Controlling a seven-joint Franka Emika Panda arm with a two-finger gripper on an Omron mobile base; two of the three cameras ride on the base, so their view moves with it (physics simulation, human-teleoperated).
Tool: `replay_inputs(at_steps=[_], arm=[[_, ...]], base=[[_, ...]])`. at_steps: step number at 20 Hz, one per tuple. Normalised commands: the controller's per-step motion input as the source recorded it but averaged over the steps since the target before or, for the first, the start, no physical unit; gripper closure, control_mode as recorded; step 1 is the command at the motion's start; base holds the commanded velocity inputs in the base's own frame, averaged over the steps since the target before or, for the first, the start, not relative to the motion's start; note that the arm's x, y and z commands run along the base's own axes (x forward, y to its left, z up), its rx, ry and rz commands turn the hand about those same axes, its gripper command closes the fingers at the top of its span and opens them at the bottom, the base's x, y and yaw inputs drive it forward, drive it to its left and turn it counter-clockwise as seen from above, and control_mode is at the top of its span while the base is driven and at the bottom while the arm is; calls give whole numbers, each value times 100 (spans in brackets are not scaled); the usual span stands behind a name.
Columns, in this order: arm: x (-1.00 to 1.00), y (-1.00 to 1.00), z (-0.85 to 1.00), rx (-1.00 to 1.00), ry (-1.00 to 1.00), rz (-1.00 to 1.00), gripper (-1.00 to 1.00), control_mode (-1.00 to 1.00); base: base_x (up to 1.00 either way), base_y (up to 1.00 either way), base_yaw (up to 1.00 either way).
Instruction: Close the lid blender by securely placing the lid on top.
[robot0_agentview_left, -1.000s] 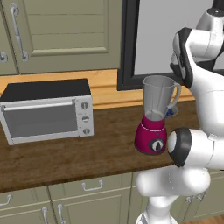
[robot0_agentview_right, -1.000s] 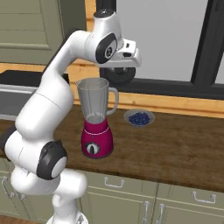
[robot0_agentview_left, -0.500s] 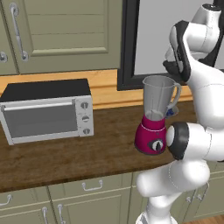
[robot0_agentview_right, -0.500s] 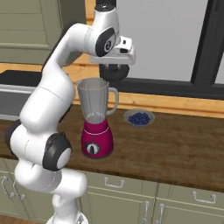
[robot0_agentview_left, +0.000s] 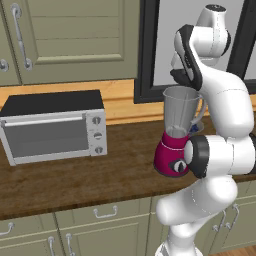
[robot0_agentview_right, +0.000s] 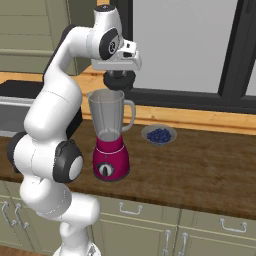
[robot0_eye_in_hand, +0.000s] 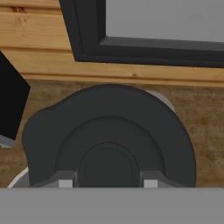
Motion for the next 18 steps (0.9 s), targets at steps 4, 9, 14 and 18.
replay_inputs(at_steps=[4, 9, 14, 18], arm=[[41, 36, 0, -4, 6, 0, 100, -100], [35, 24, -2, -3, 9, 2, 100, -100], [13, 1, -11, -4, 14, 8, 100, -100], [6, 0, -7, 0, 11, 12, 100, -100]], base=[[0, 0, 0], [0, 0, 0], [0, 0, 0], [0, 0, 0]])
